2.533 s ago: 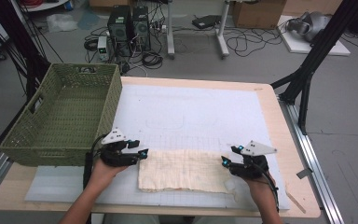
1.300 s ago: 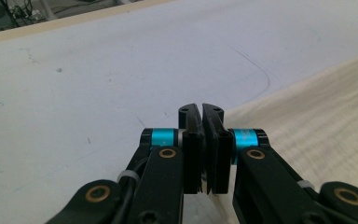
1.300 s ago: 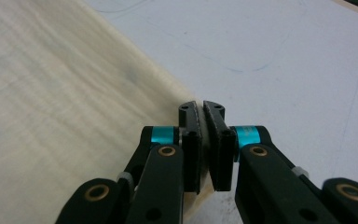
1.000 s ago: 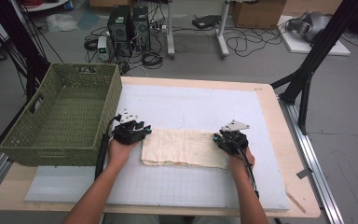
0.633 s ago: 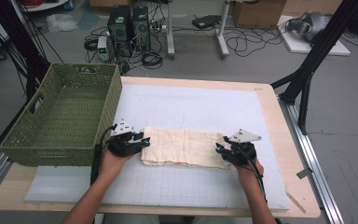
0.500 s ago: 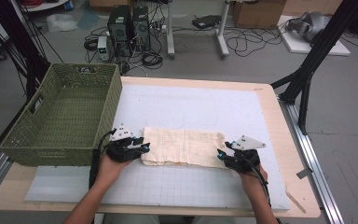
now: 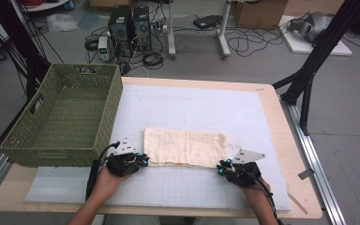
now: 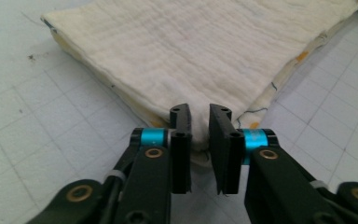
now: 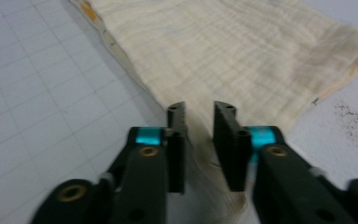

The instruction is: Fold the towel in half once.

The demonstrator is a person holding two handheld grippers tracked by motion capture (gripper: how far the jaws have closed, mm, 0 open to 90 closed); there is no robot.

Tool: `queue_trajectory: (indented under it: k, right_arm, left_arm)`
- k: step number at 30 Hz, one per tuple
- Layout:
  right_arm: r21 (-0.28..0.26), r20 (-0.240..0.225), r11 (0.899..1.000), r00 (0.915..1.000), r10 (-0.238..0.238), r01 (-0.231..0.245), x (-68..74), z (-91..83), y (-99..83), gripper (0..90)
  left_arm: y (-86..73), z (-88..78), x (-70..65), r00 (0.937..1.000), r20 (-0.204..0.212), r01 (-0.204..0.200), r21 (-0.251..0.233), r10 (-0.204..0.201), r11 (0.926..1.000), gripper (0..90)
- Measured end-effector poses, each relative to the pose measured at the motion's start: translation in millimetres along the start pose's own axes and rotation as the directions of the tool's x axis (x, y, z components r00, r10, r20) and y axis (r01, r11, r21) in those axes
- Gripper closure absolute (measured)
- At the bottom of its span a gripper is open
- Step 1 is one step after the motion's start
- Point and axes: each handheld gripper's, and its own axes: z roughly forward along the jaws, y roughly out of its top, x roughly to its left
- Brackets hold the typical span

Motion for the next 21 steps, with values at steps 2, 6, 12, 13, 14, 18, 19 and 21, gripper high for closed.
queue_trajectory:
  k: [2, 6, 12, 13, 14, 18, 19, 21]
  right_arm:
    - [-0.005, 0.006, 1.0, 1.0, -0.004, 0.004, -0.4, -1.7, -0.3, 85.5]
    - [-0.022, 0.015, 1.0, 0.9999, 0.002, -0.001, -0.8, -4.7, 0.6, 86.4]
    - [-0.058, 0.021, 0.998, 0.9997, -0.008, 0.009, -2.1, -13.6, 2.8, 86.8]
    - [-0.061, 0.021, 0.998, 0.9997, -0.01, 0.011, -2.4, -14.9, 3.0, 87.3]
    - [-0.062, 0.019, 0.998, 0.9998, -0.01, 0.011, -2.4, -15.5, 3.0, 87.5]
    - [-0.014, 0.029, 0.999, 0.9988, -0.04, 0.04, -0.8, -14.0, 1.4, 88.0]
    - [-0.008, 0.028, 0.999, 0.9989, -0.037, 0.038, -1.6, -14.2, 0.9, 88.0]
    - [-0.002, 0.029, 0.999, 0.999, -0.034, 0.034, -3.5, -15.2, -0.7, 87.9]
  left_arm:
    - [-0.1, -1.5, 0.1, 1.0, 0.01, -0.001, -0.009, 0.001, 1.0, 85.1]
    - [2.7, -10.1, 1.7, 0.9988, 0.04, 0.03, -0.071, -0.027, 0.997, 85.2]
    - [5.6, -22.0, 0.2, 0.9973, 0.066, 0.04, -0.125, -0.032, 0.9913, 84.9]
    - [4.9, -22.3, 0.0, 0.9971, 0.069, 0.04, -0.125, -0.031, 0.9914, 84.7]
    - [3.6, -22.3, -0.1, 0.9969, 0.071, 0.042, -0.115, -0.034, 0.9925, 84.6]
    - [-1.8, -21.0, -2.8, 0.995, 0.093, 0.045, -0.079, -0.037, 0.9958, 84.8]
    - [-2.8, -20.4, -4.5, 0.995, 0.094, 0.042, -0.071, -0.035, 0.9966, 84.8]
    - [-3.8, -18.6, -6.1, 0.9949, 0.095, 0.038, -0.051, -0.033, 0.998, 84.8]
